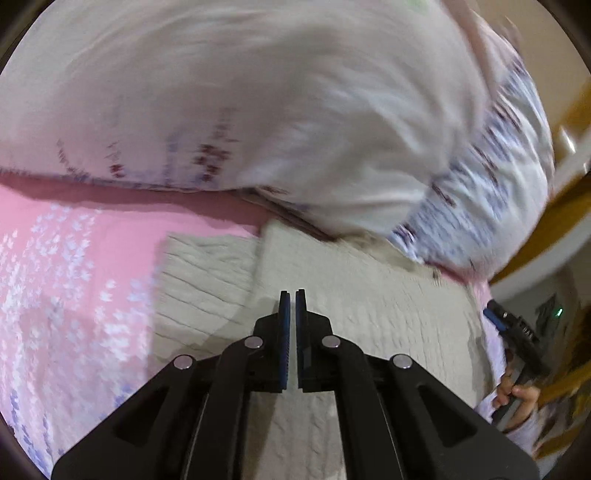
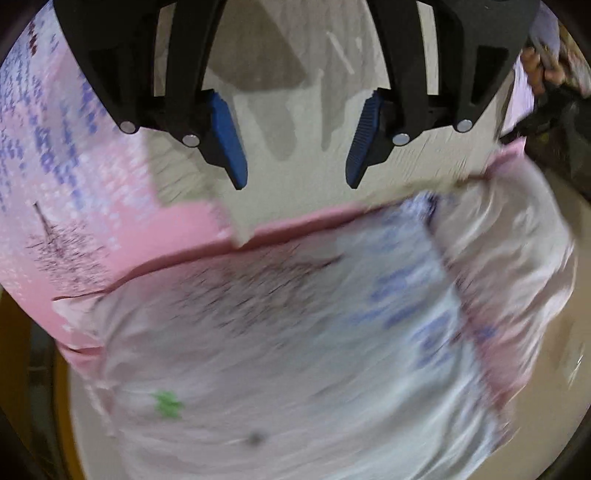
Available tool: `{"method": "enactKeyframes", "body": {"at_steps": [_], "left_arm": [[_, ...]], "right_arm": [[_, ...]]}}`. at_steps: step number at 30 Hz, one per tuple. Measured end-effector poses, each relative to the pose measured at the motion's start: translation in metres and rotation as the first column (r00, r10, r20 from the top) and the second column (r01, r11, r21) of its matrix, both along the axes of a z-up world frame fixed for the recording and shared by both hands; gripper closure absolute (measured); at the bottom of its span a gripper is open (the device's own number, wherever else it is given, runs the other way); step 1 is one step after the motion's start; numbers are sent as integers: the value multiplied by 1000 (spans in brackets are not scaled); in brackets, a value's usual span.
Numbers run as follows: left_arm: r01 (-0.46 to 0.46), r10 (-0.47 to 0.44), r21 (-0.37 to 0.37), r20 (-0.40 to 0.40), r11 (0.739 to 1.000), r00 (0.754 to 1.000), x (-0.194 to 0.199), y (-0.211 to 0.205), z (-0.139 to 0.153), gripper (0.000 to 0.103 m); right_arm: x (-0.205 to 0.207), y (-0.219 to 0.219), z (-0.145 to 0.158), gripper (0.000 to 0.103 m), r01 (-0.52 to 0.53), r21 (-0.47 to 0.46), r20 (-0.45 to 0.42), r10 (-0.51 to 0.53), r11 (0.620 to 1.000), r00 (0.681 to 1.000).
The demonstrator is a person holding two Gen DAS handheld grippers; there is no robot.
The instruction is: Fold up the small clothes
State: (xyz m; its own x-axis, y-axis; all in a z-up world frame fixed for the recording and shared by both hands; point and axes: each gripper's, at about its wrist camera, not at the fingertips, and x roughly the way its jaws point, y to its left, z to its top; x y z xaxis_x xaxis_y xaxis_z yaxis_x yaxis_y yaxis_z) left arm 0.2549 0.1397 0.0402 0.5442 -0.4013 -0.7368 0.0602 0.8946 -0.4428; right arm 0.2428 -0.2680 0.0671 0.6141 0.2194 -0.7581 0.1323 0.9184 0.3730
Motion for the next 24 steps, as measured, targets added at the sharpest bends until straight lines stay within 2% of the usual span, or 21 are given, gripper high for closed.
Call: {"method": "enactKeyframes", "body": {"at_steps": [1, 2, 3, 5, 6, 8, 11, 13, 17, 19, 21, 23, 24], "left_arm": [[24, -24, 12, 4, 1000, 1000, -2, -7, 0, 102], [61, -61, 19, -4, 998, 998, -5, -16, -2, 92], [83, -83, 28, -14, 996, 996, -5, -24, -3, 46], [86, -87, 50, 8, 995, 996, -8, -23, -1, 12], [79, -82, 83, 29, 993, 996, -10, -27, 0, 12], [76, -78, 105, 8, 992, 997, -7, -29, -3, 12], [65, -66, 112, 2, 992, 998, -2, -36, -8, 12], [64, -66, 159, 1, 985, 998, 1, -51, -11, 12], [69, -76, 310, 10, 948, 997, 1, -76, -18, 8], [68, -82, 383, 19, 921, 996, -1, -87, -22, 7], [65, -79, 374, 23, 925, 997, -5, -85, -18, 7], [55, -66, 309, 27, 950, 997, -14, -70, -13, 8], [35, -46, 280, 35, 959, 998, -21, -56, -10, 8]], "right_arm": [[-3, 7, -1, 47, -22, -13, -7, 22, 1000, 1000], [-5, 15, -4, 47, -38, -30, -16, 38, 999, 999], [-4, 20, -5, 46, -47, -50, -26, 46, 998, 999], [-4, 30, -12, 35, -55, -113, -52, 50, 992, 997], [-3, 35, -17, 31, -55, -160, -81, 43, 986, 996], [-3, 43, -28, 29, -67, -207, -121, 43, 976, 992], [-2, 57, -33, 24, -103, -298, -130, 67, 949, 989], [3, 65, -35, 21, -105, -328, -130, 65, 939, 989], [3, 70, -39, 19, -101, -347, -117, 64, 932, 991], [3, 73, -42, 19, -103, -353, -119, 64, 930, 991], [3, 73, -41, 19, -103, -342, -134, 60, 934, 989], [-4, 62, -34, 12, -79, -319, -151, 32, 944, 988], [-6, 58, -30, 4, -63, -310, -151, 17, 949, 988]]}}
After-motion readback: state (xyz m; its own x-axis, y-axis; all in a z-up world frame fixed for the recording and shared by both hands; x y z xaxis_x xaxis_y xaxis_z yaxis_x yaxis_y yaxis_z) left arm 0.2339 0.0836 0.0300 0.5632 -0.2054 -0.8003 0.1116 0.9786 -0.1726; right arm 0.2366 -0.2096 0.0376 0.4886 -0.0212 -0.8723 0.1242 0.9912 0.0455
